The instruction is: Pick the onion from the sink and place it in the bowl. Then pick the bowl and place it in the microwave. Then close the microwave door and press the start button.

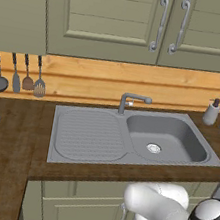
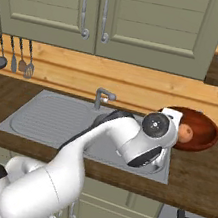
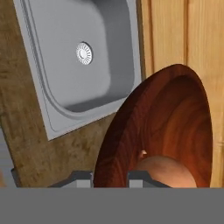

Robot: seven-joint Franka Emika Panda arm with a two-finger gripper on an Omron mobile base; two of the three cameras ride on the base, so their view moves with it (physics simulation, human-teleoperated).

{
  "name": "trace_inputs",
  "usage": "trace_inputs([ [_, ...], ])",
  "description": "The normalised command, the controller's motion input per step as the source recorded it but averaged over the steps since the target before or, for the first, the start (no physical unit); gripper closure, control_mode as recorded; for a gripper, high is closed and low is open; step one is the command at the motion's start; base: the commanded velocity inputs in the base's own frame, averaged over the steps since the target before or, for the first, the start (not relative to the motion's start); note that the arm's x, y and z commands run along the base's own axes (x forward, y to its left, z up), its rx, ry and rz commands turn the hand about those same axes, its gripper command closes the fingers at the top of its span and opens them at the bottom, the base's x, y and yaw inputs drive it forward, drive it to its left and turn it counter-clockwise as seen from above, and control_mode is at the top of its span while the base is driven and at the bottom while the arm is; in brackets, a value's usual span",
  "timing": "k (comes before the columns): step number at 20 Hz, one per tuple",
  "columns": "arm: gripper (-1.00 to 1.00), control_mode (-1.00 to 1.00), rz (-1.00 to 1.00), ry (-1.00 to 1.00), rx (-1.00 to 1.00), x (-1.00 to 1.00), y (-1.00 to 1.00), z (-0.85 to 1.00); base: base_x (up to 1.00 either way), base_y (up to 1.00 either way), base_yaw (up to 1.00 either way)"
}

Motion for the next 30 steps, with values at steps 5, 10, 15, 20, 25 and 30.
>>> trace_inputs([
  [5, 1.0, -1.0, 0.12, 0.05, -0.02, -0.21, 0.58, 0.38, 0.0, 0.0, 0.0],
  [10, 1.0, -1.0, 0.08, 0.07, 0.0, -0.22, 0.76, 0.13, 0.0, 0.0, 0.0],
  [15, 1.0, -1.0, 0.01, -0.07, 0.03, -0.25, 0.75, 0.25, 0.0, 0.0, 0.0],
  [20, 1.0, -1.0, 0.01, -0.04, 0.0, -0.13, 0.55, 0.37, 0.0, 0.0, 0.0],
  [25, 1.0, -1.0, 0.06, 0.04, 0.0, -0.17, 0.6, 0.36, 0.0, 0.0, 0.0],
  [30, 1.0, -1.0, 0.1, 0.06, 0.04, -0.18, 0.5, 0.11, 0.0, 0.0, 0.0],
])
